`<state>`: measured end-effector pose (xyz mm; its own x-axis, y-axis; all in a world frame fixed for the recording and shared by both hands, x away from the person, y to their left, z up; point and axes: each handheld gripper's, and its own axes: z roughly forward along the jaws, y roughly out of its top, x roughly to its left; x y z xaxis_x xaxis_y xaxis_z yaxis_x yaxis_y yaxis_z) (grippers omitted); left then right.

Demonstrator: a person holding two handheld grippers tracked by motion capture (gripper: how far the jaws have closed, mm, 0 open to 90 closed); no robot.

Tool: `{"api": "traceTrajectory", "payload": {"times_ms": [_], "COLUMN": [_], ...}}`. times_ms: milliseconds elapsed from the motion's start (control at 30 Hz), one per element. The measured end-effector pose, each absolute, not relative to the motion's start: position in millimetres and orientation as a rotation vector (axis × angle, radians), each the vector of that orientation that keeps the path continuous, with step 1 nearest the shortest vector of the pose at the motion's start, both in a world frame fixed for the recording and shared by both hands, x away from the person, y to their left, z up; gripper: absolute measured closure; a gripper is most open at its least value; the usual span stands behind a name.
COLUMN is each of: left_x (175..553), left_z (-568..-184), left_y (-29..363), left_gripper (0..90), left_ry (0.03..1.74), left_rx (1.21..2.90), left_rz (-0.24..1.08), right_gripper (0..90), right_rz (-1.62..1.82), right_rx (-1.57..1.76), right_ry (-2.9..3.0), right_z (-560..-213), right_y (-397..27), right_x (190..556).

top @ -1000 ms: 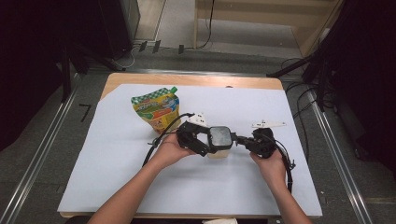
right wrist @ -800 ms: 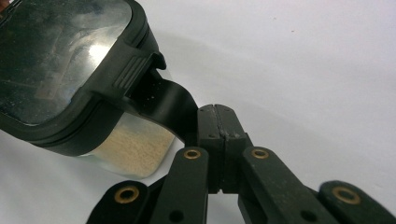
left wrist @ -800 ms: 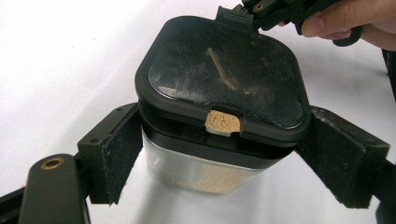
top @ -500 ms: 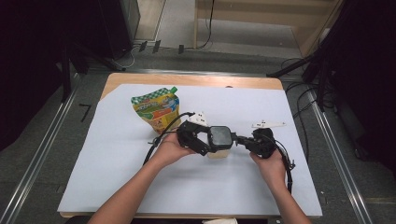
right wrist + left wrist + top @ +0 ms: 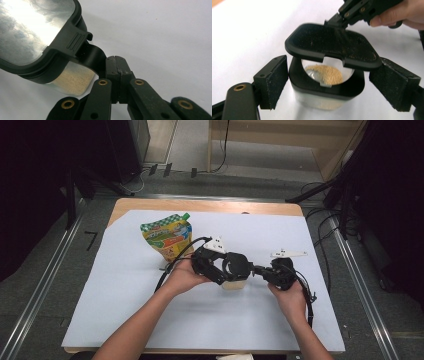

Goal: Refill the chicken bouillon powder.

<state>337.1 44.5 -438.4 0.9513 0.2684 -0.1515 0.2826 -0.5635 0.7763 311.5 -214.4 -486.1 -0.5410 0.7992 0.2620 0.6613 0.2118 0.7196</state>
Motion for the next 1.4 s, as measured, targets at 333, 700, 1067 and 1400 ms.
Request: {"api": "traceTrajectory", "payload": {"times_ms": [333,700,1067,1400], "left_x": [336,340,338,339], "left_z": [-421,-411,-407,-410], "left_y": [30,21,9,-5], "left_gripper": [47.1,60.2,78.0,79.6], "left_ry": [0.358,0.364,0.315,0.300], "left_rx": [2.220,2.255,2.240,2.232], "left_rz": [-0.058,-0.174,-0.232,-0.242], "right_gripper": [90.0,90.0,90.0,90.0], "right_rz": [1.254,1.256,1.265,1.265], "right_rx": [1.400,1.385,1.398,1.402], "right_ry": [2.313,2.326,2.327,2.333], "right_z": [-485,-485,-485,-485], "right_y": [-214,-214,-213,-213], "right_x": [309,308,305,305]}}
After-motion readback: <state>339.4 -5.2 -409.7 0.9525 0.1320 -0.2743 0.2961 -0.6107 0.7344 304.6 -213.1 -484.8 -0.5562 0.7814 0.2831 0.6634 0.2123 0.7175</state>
